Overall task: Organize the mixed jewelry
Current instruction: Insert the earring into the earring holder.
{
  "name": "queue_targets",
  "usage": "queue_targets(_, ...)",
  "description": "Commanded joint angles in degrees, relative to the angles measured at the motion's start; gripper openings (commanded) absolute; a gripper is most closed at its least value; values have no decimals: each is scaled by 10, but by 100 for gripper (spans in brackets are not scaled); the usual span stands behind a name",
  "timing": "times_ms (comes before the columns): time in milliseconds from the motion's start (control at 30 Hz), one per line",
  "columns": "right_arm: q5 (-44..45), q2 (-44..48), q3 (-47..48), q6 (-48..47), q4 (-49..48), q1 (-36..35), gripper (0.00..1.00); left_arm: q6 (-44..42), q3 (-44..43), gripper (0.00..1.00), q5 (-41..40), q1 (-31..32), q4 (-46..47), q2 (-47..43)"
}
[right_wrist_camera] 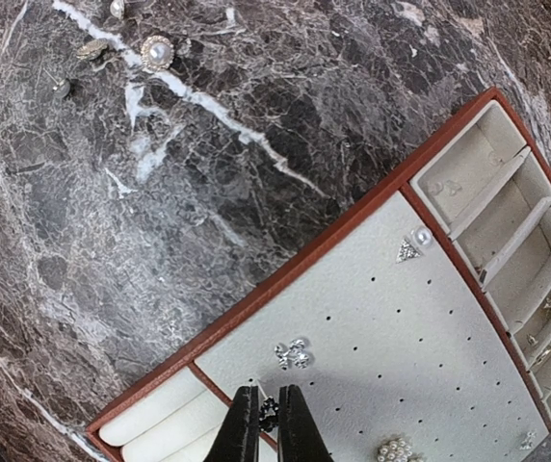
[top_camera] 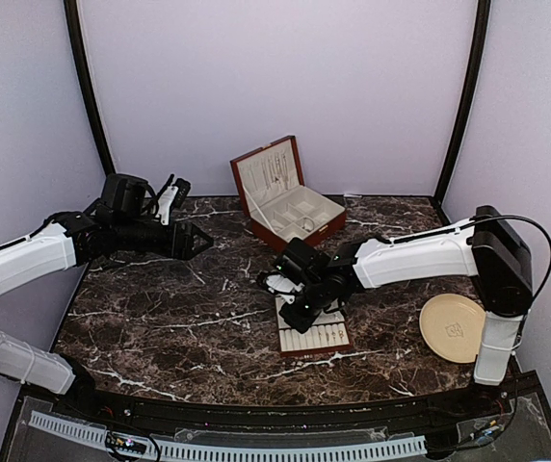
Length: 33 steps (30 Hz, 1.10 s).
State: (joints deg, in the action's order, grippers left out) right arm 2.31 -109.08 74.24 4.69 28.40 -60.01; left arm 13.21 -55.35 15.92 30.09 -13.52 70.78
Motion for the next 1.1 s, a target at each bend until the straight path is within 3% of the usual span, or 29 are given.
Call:
queue_targets(0,-14,-1,8,-6,3,-4,7,3,4,71,9,-6,-3,-17)
queue_targets(1067,0,-26,31,-18,24,-13,8,3,5,71,10,-6,-3,-18)
